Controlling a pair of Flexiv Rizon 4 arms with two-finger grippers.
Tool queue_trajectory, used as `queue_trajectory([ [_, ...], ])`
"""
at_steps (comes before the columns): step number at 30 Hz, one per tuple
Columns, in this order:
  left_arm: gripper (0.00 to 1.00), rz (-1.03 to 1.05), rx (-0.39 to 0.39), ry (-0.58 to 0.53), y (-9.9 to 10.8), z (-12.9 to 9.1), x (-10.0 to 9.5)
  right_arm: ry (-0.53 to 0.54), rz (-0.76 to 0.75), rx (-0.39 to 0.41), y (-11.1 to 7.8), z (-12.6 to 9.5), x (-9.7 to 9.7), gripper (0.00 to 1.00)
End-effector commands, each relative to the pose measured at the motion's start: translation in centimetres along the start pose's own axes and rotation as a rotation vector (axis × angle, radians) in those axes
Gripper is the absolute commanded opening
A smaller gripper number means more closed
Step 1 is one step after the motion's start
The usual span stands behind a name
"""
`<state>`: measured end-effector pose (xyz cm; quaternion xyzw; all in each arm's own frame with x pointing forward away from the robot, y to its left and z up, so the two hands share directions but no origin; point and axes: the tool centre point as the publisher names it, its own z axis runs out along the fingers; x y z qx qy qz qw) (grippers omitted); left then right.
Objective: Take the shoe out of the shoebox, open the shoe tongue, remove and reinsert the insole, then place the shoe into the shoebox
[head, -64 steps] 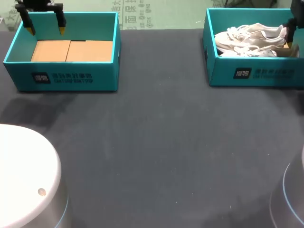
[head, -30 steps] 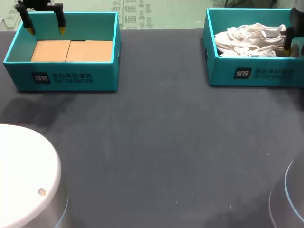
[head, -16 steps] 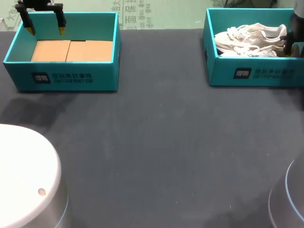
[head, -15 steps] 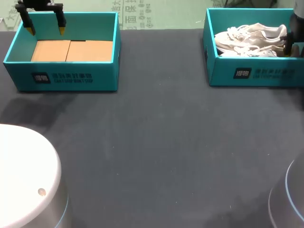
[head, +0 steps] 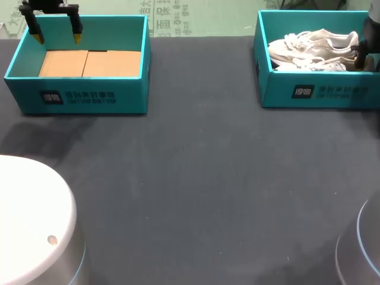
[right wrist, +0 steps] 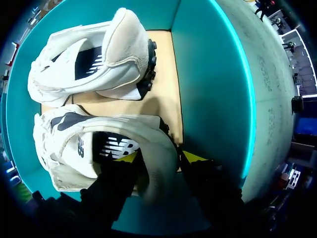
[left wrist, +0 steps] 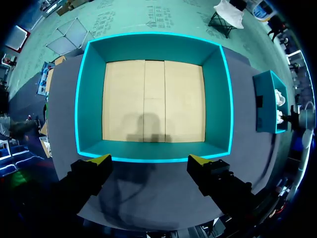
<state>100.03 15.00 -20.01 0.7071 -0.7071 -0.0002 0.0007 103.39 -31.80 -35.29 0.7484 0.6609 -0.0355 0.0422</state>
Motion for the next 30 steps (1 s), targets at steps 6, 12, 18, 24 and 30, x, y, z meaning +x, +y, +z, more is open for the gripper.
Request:
queue_trajectory([
  [6,1.00,0.000,0.000,0.000,0.0,0.0,0.0,-0.012,0.008,-0.011,0.0,-0.3,0.1,0.48],
  [12,1.00,0.000,0.000,0.000,0.0,0.0,0.0,-0.010,0.011,-0.005,0.0,-0.1,0.1,0.36],
  [18,1.00,0.000,0.000,0.000,0.0,0.0,0.0,-0.011,0.013,-0.006,-0.4,-0.4,0.1,0.18],
  [24,1.00,0.000,0.000,0.000,0.0,0.0,0.0,-0.016,0.018,-0.009,-0.6,-0.7,0.0,0.08],
  [30,1.00,0.000,0.000,0.000,0.0,0.0,0.0,-0.021,0.024,-0.018,-0.6,-1.4,-0.2,0.00],
])
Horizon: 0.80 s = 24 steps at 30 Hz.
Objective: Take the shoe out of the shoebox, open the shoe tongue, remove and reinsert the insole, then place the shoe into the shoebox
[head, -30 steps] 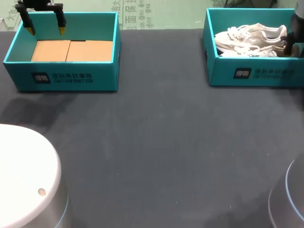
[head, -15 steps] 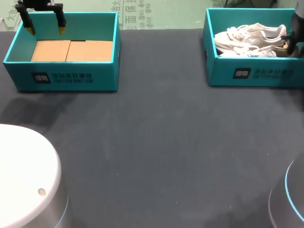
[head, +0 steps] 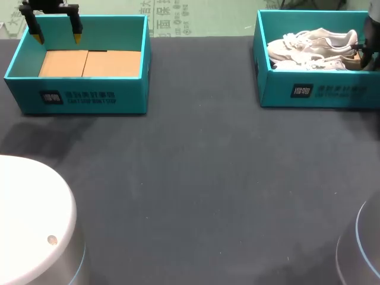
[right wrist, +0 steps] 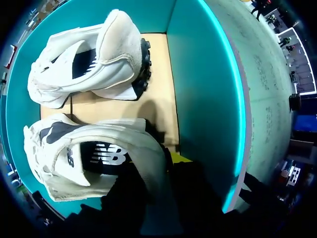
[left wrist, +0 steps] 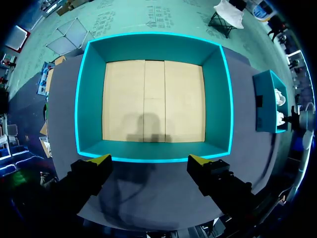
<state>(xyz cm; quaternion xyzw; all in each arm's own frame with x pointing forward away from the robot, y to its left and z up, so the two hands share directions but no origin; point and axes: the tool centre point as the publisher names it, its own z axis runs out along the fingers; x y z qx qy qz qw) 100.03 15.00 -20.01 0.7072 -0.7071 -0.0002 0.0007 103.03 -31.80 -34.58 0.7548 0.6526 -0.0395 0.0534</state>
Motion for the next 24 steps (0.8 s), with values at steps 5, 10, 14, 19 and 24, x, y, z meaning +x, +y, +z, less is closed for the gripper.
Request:
queue_trajectory([
  [5,1.00,0.000,0.000,0.000,0.0,0.0,0.0,0.003,0.004,-0.022,-0.1,-1.9,0.0,0.00],
  [10,1.00,0.000,0.000,0.000,0.0,0.0,0.0,0.012,-0.004,-0.043,0.1,-3.5,0.4,0.00],
  [14,1.00,0.000,0.000,0.000,0.0,0.0,0.0,0.012,-0.003,-0.055,0.1,-5.2,0.6,0.00],
  [19,1.00,0.000,0.000,0.000,0.0,0.0,0.0,0.004,-0.001,-0.071,0.1,-7.7,0.8,0.00],
  [24,1.00,0.000,0.000,0.000,0.0,0.0,0.0,-0.006,0.010,-0.090,0.2,-10.2,0.6,0.00],
])
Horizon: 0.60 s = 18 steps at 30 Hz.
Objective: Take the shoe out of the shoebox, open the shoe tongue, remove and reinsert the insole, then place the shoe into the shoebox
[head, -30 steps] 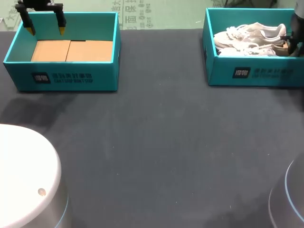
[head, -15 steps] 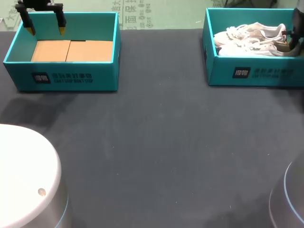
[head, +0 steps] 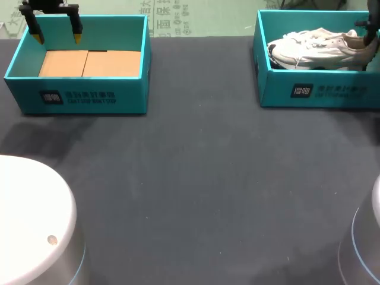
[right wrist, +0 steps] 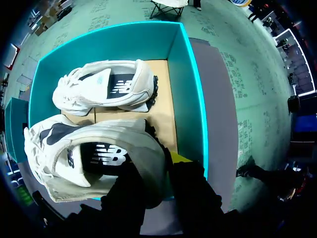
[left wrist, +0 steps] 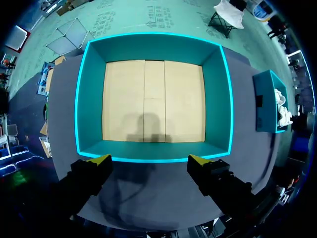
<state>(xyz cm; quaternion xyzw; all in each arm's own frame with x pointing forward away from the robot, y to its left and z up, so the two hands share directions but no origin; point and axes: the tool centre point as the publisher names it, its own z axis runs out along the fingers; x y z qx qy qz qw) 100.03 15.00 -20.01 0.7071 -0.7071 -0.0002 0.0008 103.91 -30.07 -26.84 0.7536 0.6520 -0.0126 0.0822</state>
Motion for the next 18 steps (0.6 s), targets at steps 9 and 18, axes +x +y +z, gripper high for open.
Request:
queue_trajectory([
  [9,1.00,0.000,0.000,-0.001,0.0,0.0,0.0,-0.019,-0.011,-0.046,0.0,-6.9,0.3,0.00],
  [18,1.00,0.000,0.000,-0.001,0.0,0.0,0.0,-0.016,-0.014,-0.049,-0.8,-10.3,0.7,0.00],
])
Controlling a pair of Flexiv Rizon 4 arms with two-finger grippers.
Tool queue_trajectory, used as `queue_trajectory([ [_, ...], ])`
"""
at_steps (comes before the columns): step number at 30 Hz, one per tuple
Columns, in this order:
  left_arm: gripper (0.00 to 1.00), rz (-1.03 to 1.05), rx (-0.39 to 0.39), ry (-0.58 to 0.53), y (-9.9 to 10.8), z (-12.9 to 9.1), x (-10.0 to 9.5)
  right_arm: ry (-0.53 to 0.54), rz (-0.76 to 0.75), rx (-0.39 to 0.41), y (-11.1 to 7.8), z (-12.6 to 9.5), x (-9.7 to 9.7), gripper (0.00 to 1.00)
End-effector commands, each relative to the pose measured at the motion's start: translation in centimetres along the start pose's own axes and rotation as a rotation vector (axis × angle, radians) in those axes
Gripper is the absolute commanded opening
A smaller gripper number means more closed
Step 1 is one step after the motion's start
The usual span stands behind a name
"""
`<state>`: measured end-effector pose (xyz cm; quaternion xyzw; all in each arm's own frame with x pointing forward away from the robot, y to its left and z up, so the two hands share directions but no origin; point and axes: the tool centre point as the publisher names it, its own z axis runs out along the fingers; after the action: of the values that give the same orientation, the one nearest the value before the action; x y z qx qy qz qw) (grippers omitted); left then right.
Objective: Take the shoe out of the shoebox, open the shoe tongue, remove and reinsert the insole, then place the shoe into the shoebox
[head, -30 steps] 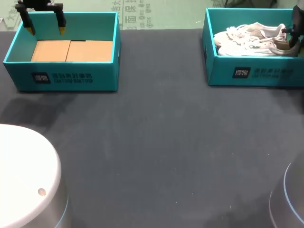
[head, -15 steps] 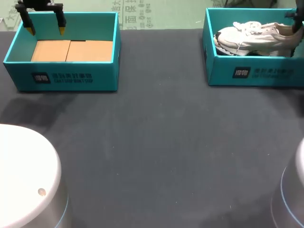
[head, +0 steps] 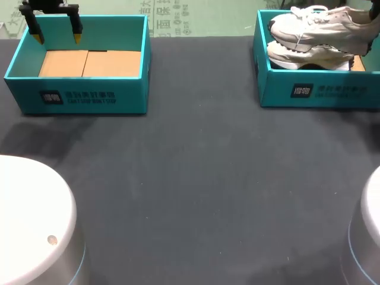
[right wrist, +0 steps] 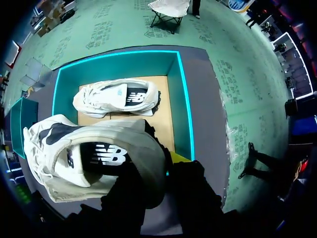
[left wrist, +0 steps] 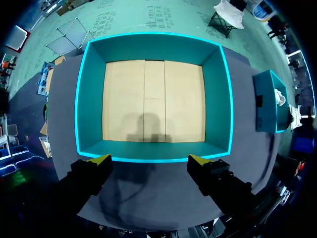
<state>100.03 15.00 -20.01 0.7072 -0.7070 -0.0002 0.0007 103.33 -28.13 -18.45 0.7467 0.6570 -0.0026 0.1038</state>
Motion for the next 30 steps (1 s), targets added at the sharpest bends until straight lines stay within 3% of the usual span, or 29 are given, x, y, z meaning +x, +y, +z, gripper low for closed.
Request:
queue_trajectory([
  [1,1.00,0.000,0.000,-0.001,0.0,0.0,0.0,-0.002,0.001,-0.001,-1.0,-2.2,0.0,0.00],
  [7,1.00,0.000,0.000,-0.001,0.0,0.0,0.0,0.007,0.011,0.012,-2.5,-4.5,0.5,0.00],
  [20,1.00,0.000,0.000,-0.001,0.0,0.0,0.0,0.016,0.015,0.036,-6.3,-8.3,3.5,0.00],
  [30,1.00,0.000,0.000,-0.001,0.0,0.0,0.0,0.025,-0.028,0.022,-11.3,-11.1,7.8,0.00],
])
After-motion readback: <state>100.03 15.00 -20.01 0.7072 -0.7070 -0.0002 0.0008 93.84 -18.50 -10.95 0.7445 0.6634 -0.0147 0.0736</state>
